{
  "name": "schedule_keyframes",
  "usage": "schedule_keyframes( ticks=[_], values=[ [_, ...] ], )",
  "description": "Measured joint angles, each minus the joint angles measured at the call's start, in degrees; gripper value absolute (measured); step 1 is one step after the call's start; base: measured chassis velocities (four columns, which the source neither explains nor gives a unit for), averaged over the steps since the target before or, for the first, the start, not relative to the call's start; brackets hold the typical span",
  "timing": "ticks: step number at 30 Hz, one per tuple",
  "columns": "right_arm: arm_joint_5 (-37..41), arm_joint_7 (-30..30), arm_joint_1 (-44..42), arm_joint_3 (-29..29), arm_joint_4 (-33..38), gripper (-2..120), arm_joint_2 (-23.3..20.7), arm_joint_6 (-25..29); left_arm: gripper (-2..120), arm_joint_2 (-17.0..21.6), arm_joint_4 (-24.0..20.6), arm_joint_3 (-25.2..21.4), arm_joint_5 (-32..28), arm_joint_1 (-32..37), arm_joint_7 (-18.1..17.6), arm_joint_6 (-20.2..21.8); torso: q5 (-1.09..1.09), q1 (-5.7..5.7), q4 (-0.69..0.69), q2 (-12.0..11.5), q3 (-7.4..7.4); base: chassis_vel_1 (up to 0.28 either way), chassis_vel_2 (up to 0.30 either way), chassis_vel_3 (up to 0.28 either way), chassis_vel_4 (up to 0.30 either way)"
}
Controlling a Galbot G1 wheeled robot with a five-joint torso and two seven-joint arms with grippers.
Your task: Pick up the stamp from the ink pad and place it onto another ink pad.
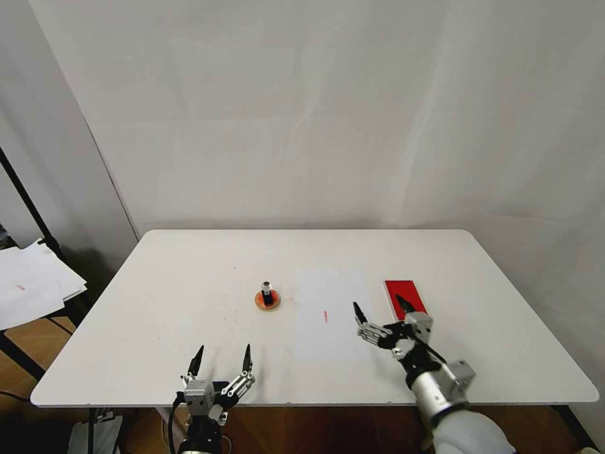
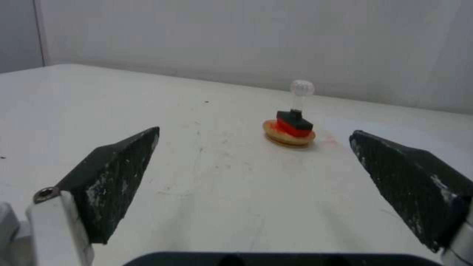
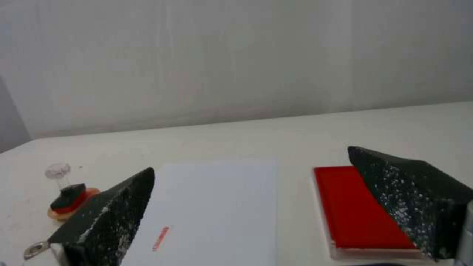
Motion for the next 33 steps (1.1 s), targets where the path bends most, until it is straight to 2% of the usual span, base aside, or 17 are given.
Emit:
schedule_keyframes(
  ticks=[2, 6, 15, 22, 33],
  values=[
    [-0.65, 0.27, -1.07, 0.65, 0.39, 100, 0.35, 0.16, 102, -0.01, 0.0, 0.01, 0.0, 0.0, 0.0, 0.0, 0.0, 0.0, -0.01, 0.0, 0.0, 0.0, 0.0, 0.0, 0.0],
    [-6.79, 0.28, -8.79, 3.29, 2.0, 100, 3.95, 1.99, 102, 0.0, 0.0, 0.01, 0.0, 0.0, 0.0, 0.0, 0.02, 0.01, 0.0, 0.0, 0.0, 0.0, 0.0, 0.0, 0.0],
    [-15.13, -1.54, -16.7, 3.6, 1.07, 100, 9.8, 7.36, 102, 0.0, 0.0, 0.01, 0.0, 0.01, 0.0, 0.0, 0.02, 0.01, -0.02, -0.01, 0.01, 0.0, 0.0, 0.0, 0.0],
    [-16.45, -2.55, -16.74, 2.54, 0.26, 100, 11.66, 8.39, 102, 0.0, 0.0, 0.01, 0.0, 0.0, 0.0, 0.0, 0.01, 0.01, -0.01, -0.02, 0.01, 0.0, 0.0, 0.0, 0.0],
    [-15.58, -3.09, -13.91, 1.47, -1.88, 100, 11.8, 8.79, 102, 0.0, 0.0, 0.0, 0.0, 0.0, 0.0, 0.0, 0.02, 0.01, -0.01, -0.02, 0.01, 0.0, 0.0, 0.0, 0.0]
  ],
)
